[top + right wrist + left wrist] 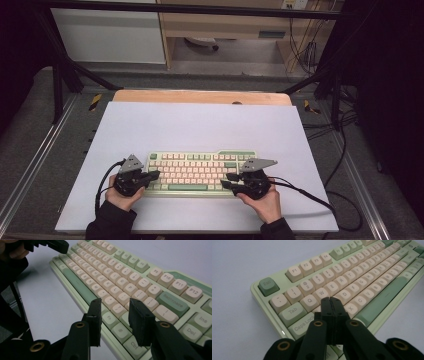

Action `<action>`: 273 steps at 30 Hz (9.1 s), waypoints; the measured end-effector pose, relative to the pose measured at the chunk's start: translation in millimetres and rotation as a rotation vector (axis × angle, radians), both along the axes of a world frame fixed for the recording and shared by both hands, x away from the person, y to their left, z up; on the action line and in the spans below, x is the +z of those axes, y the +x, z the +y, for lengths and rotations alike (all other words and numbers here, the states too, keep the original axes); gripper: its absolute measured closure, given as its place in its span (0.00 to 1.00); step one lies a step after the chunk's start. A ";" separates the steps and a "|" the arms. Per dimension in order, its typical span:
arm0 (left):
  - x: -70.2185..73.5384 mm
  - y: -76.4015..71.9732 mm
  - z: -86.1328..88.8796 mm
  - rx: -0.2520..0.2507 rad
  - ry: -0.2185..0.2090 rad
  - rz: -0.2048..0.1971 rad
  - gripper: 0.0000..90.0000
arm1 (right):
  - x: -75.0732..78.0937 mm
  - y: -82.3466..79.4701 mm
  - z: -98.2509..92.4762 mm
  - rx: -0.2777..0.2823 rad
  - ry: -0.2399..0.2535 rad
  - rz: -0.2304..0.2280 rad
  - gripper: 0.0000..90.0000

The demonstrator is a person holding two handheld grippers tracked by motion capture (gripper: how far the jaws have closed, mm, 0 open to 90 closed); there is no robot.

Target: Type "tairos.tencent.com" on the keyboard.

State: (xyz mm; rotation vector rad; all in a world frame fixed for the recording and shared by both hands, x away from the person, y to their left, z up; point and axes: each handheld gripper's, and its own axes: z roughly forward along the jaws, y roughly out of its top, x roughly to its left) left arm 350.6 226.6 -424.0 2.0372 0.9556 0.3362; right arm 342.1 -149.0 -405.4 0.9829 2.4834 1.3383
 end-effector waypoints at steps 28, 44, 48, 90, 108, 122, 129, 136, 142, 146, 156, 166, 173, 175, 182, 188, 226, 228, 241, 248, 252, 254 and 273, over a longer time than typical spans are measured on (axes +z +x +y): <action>-0.7 0.6 0.8 0.000 -0.006 0.004 1.00 | -6.2 28.8 54.1 -0.019 -0.028 0.001 0.99; -0.8 0.9 1.0 -0.002 -0.006 0.004 1.00 | -17.8 46.2 73.4 -0.056 -0.028 0.020 1.00; -0.6 0.9 1.2 -0.001 -0.008 0.003 1.00 | -20.6 49.3 75.6 -0.061 -0.033 0.026 1.00; -0.2 0.8 1.6 0.000 -0.010 0.003 1.00 | -3.7 40.6 67.0 -0.027 -0.078 -0.004 1.00; 0.6 0.4 0.1 -0.003 -0.010 0.003 1.00 | 0.3 29.5 40.0 -0.030 -0.079 0.008 1.00; 7.6 2.0 -6.1 0.013 -0.027 -0.013 1.00 | -3.6 16.5 6.5 -0.061 -0.062 0.011 1.00; 12.5 7.6 -21.4 0.000 -0.022 -0.014 1.00 | -8.8 10.7 -7.9 -0.083 -0.046 0.020 1.00; 13.2 17.2 -39.1 -0.008 -0.002 -0.004 1.00 | -11.1 7.3 -14.6 -0.090 -0.043 0.023 1.00; 8.5 25.7 -50.4 -0.006 0.012 0.002 1.00 | -11.7 6.1 -18.0 -0.097 -0.034 0.023 1.00; 2.7 27.7 -53.5 -0.002 0.018 0.006 1.00 | -13.2 6.6 -17.1 -0.090 -0.034 0.026 0.99; -4.6 29.1 -58.7 -0.007 0.036 -0.002 1.00 | -13.8 6.7 -16.9 -0.082 -0.041 0.026 0.99; -8.5 28.0 -59.9 -0.026 0.041 0.001 1.00 | -15.2 6.7 -16.5 -0.080 -0.045 0.029 0.99; -3.8 20.3 -52.1 -0.032 0.020 -0.005 1.00 | -16.3 6.4 -16.8 -0.075 -0.055 0.023 0.99; -2.1 18.0 -49.4 -0.030 0.015 -0.008 1.00 | -15.6 6.0 -17.1 -0.074 -0.056 0.024 1.00; 5.0 12.4 -37.4 -0.016 0.006 -0.014 1.00 | -14.2 5.0 -17.3 -0.081 -0.044 0.026 1.00; 6.0 6.2 -24.7 -0.006 0.001 -0.012 1.00 | -13.6 5.0 -17.0 -0.080 -0.033 0.028 1.00; 0.8 -8.5 8.0 -0.004 -0.030 -0.006 1.00 | -3.6 33.4 50.7 -0.074 -0.002 0.022 1.00; 0.9 -8.6 8.1 -0.004 -0.031 -0.007 1.00 | -5.4 37.2 55.8 -0.081 -0.008 0.027 1.00; -0.5 -8.4 5.7 -0.011 -0.026 -0.004 1.00 | -21.2 48.7 63.9 -0.110 -0.050 0.051 1.00; -1.0 -8.0 5.8 -0.011 -0.026 -0.003 1.00 | -26.3 49.7 65.4 -0.111 -0.064 0.051 1.00; -1.3 -7.7 5.7 -0.012 -0.024 -0.003 1.00 | -25.8 49.4 65.5 -0.109 -0.066 0.051 1.00; -1.3 -7.7 5.7 -0.012 -0.024 -0.003 1.00 | -24.5 48.9 64.7 -0.107 -0.069 0.050 1.00; -0.2 -7.2 3.0 -0.014 -0.024 -0.005 1.00 | -2.6 28.8 30.6 -0.087 -0.046 0.017 1.00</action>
